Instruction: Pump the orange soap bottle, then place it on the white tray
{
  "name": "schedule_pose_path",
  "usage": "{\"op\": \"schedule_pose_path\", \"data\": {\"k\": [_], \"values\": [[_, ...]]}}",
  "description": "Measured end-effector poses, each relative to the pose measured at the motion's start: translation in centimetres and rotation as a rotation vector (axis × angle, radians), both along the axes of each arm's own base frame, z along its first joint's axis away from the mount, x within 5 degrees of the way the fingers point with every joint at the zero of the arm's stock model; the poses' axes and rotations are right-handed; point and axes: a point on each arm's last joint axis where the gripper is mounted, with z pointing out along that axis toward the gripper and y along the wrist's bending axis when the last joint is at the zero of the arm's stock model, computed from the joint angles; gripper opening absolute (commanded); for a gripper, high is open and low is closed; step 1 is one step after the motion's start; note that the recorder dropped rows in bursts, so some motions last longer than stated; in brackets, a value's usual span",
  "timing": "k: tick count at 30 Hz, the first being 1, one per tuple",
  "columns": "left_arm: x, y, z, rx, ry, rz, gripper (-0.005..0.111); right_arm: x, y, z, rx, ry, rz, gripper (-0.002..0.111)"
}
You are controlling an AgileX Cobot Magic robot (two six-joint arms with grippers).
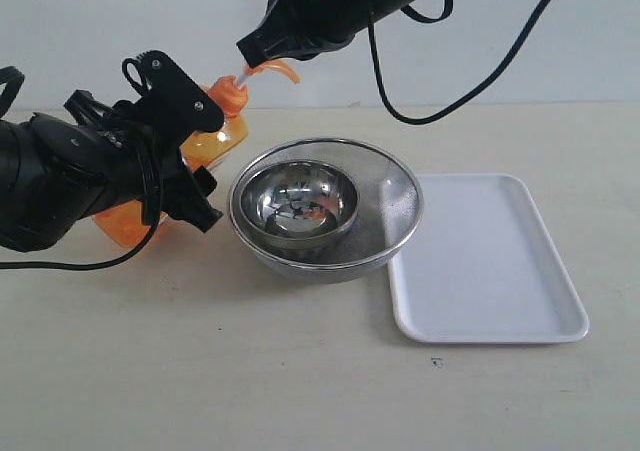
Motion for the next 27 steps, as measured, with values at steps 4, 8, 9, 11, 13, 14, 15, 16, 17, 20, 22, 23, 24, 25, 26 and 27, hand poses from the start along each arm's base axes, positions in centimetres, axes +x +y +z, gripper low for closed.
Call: {"op": "schedule_pose_path", "data": {"k": [4,8,9,11,13,14,15,16,17,20,22,23,24,25,26,27], "values": [[-0.02,0.08,-0.03,0.0,-0.001,0.008,0.005,-0.21,0.36,0.03,-0.001,-0.008,0.006,0.0],[-0.01,0.1,-0.02,0.0,-0.001,0.012,0.005,-0.27,0.47,0.07,-0.002,-0.013,0.009,0.0],[-0.01,0.12,-0.02,0.0,-0.002,0.013,0.005,-0.27,0.47,0.07,-0.002,-0.013,0.009,0.0],[-0.01,0.12,-0.02,-0.001,-0.001,0.014,0.005,-0.29,0.49,0.07,-0.002,-0.013,0.009,0.0],[-0.01,0.12,-0.02,-0.001,-0.001,0.014,0.005,-0.29,0.49,0.07,-0.003,-0.013,0.009,0.0],[-0.01,0.12,-0.02,-0.001,-0.001,0.014,0.005,-0.28,0.48,0.06,-0.005,-0.016,0.011,0.0],[-0.01,0.12,-0.02,-0.001,-0.001,0.014,0.005,-0.28,0.49,0.06,-0.005,-0.015,0.011,0.0],[-0.01,0.12,-0.02,-0.001,-0.001,0.014,0.005,-0.28,0.49,0.06,-0.005,-0.015,0.011,0.0],[-0.01,0.12,-0.02,-0.001,-0.001,0.014,0.005,-0.28,0.49,0.06,-0.005,-0.015,0.011,0.0],[-0.01,0.12,-0.02,-0.001,-0.001,0.014,0.005,-0.28,0.49,0.06,-0.005,-0.015,0.011,0.0],[-0.01,0.12,-0.02,-0.001,-0.001,0.014,0.005,-0.28,0.49,0.06,-0.005,-0.015,0.011,0.0],[-0.01,0.12,-0.02,-0.001,-0.001,0.014,0.005,-0.28,0.49,0.06,-0.005,-0.015,0.011,0.0],[-0.01,0.12,-0.02,-0.001,-0.001,0.014,0.005,-0.28,0.49,0.06,-0.005,-0.015,0.011,0.0],[-0.01,0.12,-0.02,-0.001,-0.001,0.014,0.005,-0.28,0.49,0.06,-0.005,-0.015,0.011,0.0],[-0.01,0.12,-0.02,-0.001,-0.001,0.014,0.005,-0.28,0.49,0.06,-0.005,-0.015,0.011,0.0],[-0.01,0.12,-0.02,-0.001,-0.001,0.014,0.005,-0.28,0.49,0.06,-0.005,-0.015,0.011,0.0]]}}
